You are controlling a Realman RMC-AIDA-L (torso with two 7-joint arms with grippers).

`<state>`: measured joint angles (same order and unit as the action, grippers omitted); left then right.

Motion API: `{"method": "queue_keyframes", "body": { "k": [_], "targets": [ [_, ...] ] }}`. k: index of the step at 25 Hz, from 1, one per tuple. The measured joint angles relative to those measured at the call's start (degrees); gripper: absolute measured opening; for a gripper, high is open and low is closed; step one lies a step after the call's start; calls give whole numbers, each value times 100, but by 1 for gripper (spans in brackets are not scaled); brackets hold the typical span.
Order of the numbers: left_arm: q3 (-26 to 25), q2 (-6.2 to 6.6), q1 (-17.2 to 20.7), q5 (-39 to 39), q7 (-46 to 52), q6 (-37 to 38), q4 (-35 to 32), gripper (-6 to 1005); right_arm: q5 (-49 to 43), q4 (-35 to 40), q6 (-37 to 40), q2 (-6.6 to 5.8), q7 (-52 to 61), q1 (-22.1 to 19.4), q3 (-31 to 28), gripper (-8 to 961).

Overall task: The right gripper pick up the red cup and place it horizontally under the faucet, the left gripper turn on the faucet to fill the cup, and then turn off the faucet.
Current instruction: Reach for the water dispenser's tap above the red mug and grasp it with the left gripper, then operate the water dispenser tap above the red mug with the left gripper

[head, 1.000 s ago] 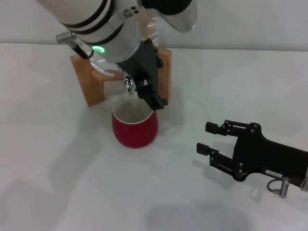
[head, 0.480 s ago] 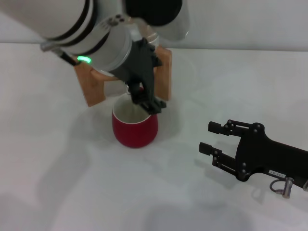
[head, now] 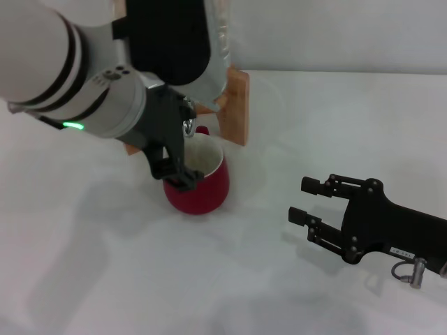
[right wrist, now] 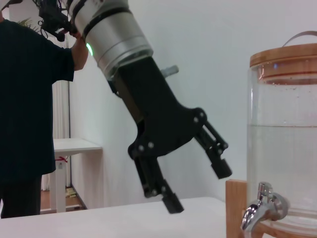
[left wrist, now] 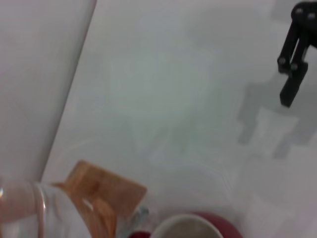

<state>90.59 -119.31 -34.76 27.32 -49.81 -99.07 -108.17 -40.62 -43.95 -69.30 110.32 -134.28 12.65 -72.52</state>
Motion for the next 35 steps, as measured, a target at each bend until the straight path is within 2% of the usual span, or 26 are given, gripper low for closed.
{"method": "queue_keyframes", "body": {
  "k": [7,17,25,35],
  "targets": [
    [52,1,173,-171,-40,130,140,887,-2,4,-2,20,29,0,-50,468],
    [262,-5,-85,-456,-30,438,631,887,-2,9,-7,31,33,0,-62,468],
    [319,-10,-267,-466,-31,540,777,887,0,9,0,23,34,14,-71,468],
    [380,-12,-286,-481,-50,605,815,887,2,8,25,34,34,33,-105,468]
  ]
}}
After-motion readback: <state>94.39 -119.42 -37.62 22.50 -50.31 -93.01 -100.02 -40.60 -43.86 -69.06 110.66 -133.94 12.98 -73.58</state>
